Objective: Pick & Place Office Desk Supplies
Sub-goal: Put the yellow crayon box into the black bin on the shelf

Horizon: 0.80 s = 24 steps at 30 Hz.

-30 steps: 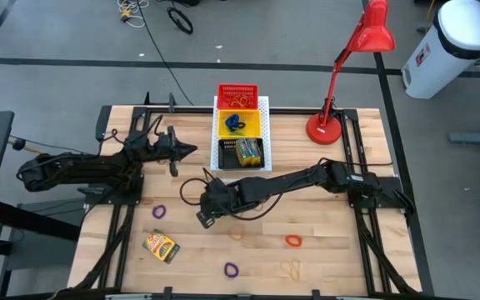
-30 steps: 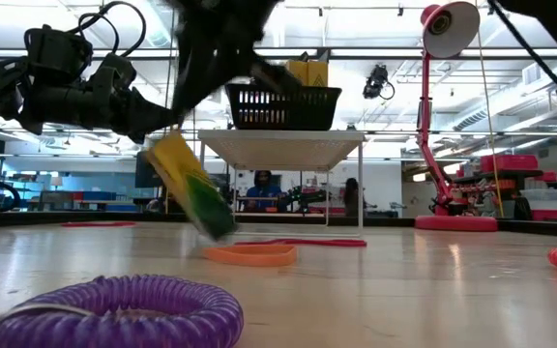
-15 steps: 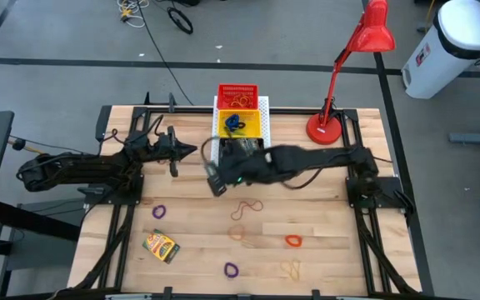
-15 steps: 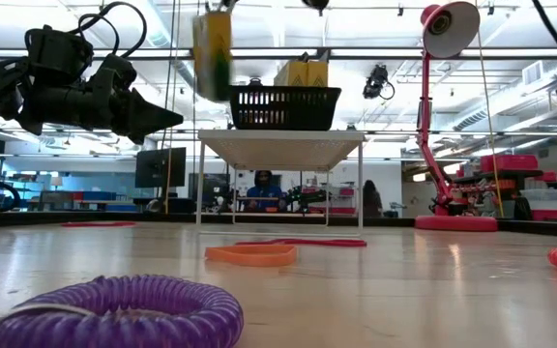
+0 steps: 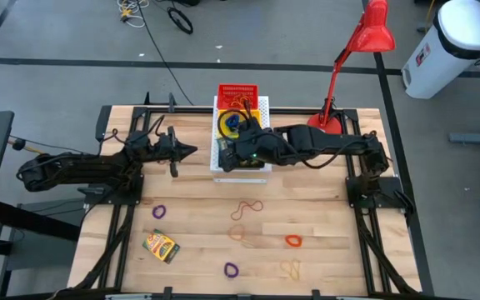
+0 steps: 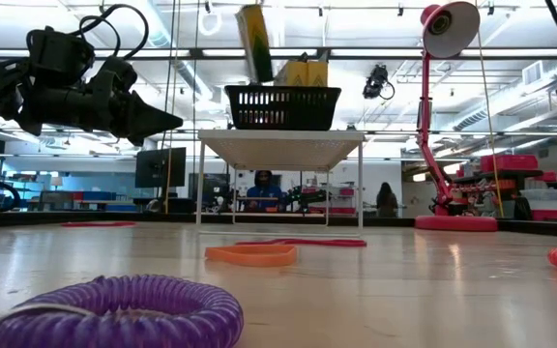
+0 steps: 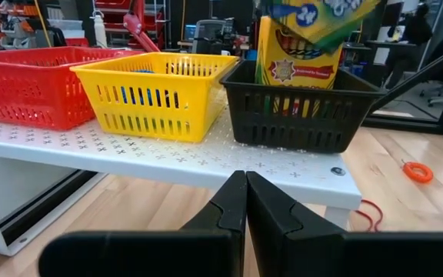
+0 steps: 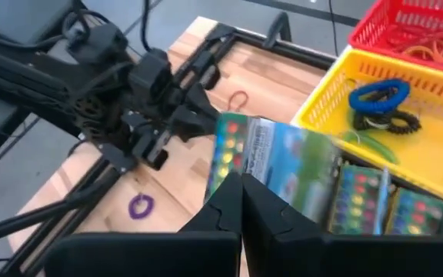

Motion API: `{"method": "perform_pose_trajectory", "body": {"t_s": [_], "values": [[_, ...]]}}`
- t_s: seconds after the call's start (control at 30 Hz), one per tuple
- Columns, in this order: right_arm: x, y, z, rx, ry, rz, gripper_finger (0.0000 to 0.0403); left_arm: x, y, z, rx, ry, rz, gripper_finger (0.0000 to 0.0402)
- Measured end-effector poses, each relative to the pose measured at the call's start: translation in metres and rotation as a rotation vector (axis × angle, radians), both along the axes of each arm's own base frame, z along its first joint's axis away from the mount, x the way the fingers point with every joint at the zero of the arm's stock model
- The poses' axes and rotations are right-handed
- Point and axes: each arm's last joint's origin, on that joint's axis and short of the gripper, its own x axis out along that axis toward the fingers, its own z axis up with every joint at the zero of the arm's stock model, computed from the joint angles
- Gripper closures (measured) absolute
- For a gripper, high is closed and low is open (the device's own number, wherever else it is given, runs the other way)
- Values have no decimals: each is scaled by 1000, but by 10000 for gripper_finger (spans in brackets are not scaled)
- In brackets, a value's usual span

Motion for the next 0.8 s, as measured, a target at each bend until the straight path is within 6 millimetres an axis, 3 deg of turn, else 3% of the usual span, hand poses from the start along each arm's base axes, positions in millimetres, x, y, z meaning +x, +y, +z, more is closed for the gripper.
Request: {"method": "perform_pose_trajectory", "body": {"t_s": [0.8], "values": [[-7, -9, -7, 21, 79, -81, 403, 0, 0, -1, -9, 10, 0, 388]]}}
